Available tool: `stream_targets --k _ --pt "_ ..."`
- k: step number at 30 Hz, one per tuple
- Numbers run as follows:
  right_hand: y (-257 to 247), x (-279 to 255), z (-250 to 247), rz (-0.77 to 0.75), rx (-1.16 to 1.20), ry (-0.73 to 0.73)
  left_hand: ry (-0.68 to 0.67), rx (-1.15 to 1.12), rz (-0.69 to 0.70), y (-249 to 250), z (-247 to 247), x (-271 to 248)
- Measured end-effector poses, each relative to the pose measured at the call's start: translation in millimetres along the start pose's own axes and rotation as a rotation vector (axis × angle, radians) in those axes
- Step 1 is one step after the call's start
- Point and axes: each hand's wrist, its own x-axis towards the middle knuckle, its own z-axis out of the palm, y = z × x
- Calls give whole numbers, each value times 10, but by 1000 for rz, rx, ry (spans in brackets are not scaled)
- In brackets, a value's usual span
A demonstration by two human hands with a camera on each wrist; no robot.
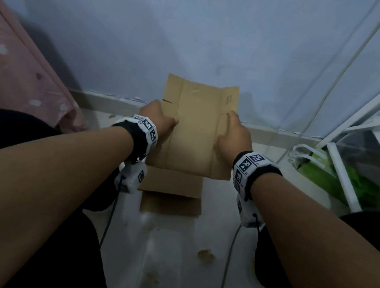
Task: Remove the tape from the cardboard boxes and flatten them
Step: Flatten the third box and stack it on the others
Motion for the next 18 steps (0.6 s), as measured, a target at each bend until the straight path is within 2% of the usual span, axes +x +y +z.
stream_targets --k 8,14,18 --pt "479 284 1132 109 -24 -137 -33 51 -204 -834 721 473" --pt "959 437 1995 100 -180 -196 -89 238 -233 -1472 1335 699" --pt "1330 369 2300 111 -332 -306 -208 433 -239 -1820 1718 628"
